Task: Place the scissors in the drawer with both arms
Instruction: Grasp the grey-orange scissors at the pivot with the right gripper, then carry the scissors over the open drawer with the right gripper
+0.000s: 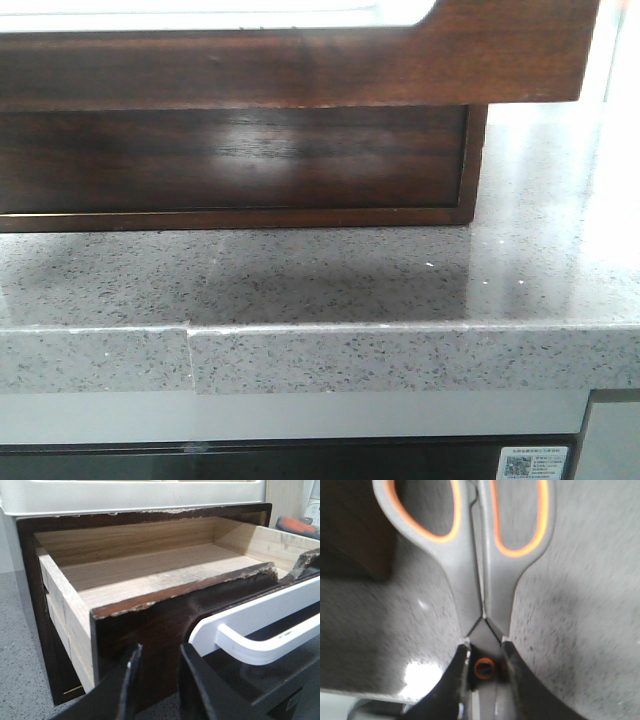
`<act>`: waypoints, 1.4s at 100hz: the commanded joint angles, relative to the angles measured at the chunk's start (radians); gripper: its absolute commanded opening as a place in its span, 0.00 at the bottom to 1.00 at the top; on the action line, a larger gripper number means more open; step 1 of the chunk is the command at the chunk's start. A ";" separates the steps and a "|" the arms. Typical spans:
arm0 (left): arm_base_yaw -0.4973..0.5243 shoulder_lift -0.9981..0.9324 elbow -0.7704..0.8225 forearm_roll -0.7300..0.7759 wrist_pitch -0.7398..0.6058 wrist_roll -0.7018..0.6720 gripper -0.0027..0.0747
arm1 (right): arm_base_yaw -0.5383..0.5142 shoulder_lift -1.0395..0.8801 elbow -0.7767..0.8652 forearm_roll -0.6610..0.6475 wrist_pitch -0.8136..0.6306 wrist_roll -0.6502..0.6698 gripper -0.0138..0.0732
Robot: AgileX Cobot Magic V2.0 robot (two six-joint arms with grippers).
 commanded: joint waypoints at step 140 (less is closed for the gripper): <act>-0.009 0.009 -0.036 0.013 -0.053 -0.010 0.25 | 0.289 0.007 -0.357 0.342 -0.074 -0.585 0.09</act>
